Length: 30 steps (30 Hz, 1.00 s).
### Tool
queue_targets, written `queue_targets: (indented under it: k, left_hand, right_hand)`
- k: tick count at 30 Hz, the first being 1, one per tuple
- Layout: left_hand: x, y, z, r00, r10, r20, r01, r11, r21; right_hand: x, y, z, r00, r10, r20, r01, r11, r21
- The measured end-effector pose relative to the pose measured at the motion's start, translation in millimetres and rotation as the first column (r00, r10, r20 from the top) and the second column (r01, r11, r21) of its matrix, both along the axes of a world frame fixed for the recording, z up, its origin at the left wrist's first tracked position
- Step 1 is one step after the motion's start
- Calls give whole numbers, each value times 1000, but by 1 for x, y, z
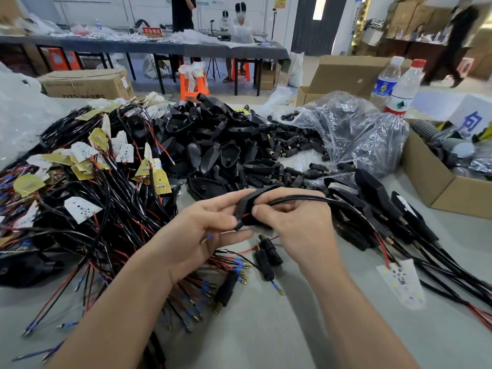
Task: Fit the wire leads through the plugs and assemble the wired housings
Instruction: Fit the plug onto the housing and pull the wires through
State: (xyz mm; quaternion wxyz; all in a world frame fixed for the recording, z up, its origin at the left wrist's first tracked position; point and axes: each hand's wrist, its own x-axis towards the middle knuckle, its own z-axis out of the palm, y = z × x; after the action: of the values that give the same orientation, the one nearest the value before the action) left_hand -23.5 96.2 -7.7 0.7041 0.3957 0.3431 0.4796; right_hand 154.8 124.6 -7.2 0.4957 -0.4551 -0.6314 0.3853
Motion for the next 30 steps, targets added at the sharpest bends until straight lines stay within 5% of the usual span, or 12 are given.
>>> queue_targets:
  k: [5, 12, 15, 18, 21, 25, 30]
  left_hand:
    - [6, -1, -2, 998, 10, -68, -9, 1000, 24]
    - [9, 4, -10, 939, 293, -182, -299, 954, -7]
    - [4, 3, -8, 933, 326, -153, -328, 944, 8]
    - [4, 6, -8, 911, 373, -177, -379, 925, -3]
    - [5, 7, -9, 905, 368, -212, -383, 923, -30]
    - [11, 2, -10, 851, 349, -393, -348, 934, 77]
    - [3, 5, -7, 625, 637, -451, -575, 766, 287]
  right_hand:
    - [-8, -4, -2, 950, -287, 119, 268, 951, 155]
    - [-2, -1, 1, 867, -478, 141, 441, 867, 232]
    - [4, 4, 1, 968, -242, 73, 239, 970, 45]
    - [8, 5, 5, 946, 126, -297, -198, 954, -224]
    - [8, 7, 2, 961, 58, -271, -113, 975, -194]
    - [9, 11, -5, 985, -167, -36, 160, 976, -145]
    - [22, 11, 9, 930, -138, -340, 26, 949, -313]
